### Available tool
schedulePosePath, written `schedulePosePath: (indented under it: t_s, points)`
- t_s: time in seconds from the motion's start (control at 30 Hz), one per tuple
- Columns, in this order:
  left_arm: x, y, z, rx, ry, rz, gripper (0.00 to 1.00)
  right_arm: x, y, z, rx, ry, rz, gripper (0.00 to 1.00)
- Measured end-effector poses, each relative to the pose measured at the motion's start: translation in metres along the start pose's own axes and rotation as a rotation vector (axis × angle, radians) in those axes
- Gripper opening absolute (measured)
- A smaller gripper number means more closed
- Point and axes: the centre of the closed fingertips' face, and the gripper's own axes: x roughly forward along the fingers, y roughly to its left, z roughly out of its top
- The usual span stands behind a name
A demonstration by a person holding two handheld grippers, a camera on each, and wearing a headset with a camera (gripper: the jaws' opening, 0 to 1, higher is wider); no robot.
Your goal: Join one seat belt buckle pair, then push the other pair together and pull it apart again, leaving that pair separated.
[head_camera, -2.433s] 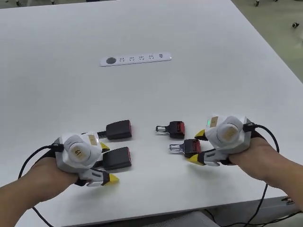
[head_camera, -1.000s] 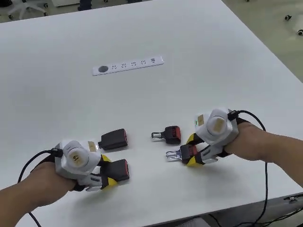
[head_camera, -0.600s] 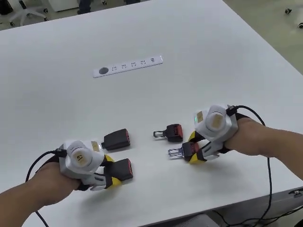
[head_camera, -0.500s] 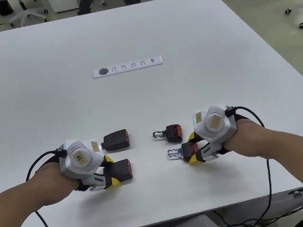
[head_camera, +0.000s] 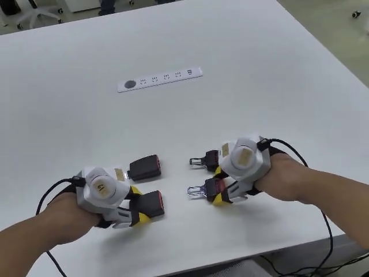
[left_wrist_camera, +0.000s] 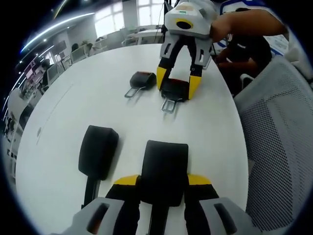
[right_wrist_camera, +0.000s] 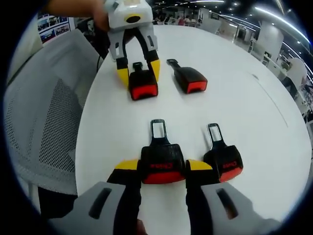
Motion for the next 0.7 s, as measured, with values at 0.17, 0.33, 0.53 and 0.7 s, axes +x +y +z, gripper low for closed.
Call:
schedulePosePath:
  t_s: [0.17, 0.33, 0.53, 0.7]
  points:
    - [0.001, 0.003, -0.003, 0.001, -0.003, -0.003, 0.35, 0.017, 0.011, 0.025, -0.018, -0.019, 0.010, 0.34]
    - [0.002, 0.003, -0.004, 0.002, 0.003, -0.006, 0.35, 0.027, 0.013, 0.037, -0.018, -0.040, 0.009, 0.34]
    - [0.002, 0.004, -0.005, 0.005, 0.004, -0.004, 0.35, 0.028, 0.014, 0.043, -0.051, -0.019, 0.003, 0.34]
    - [0.002, 0.003, -0.004, 0.000, 0.013, -0.004, 0.35, 0.029, 0.013, 0.043, -0.060, -0.021, 0.014, 0.34]
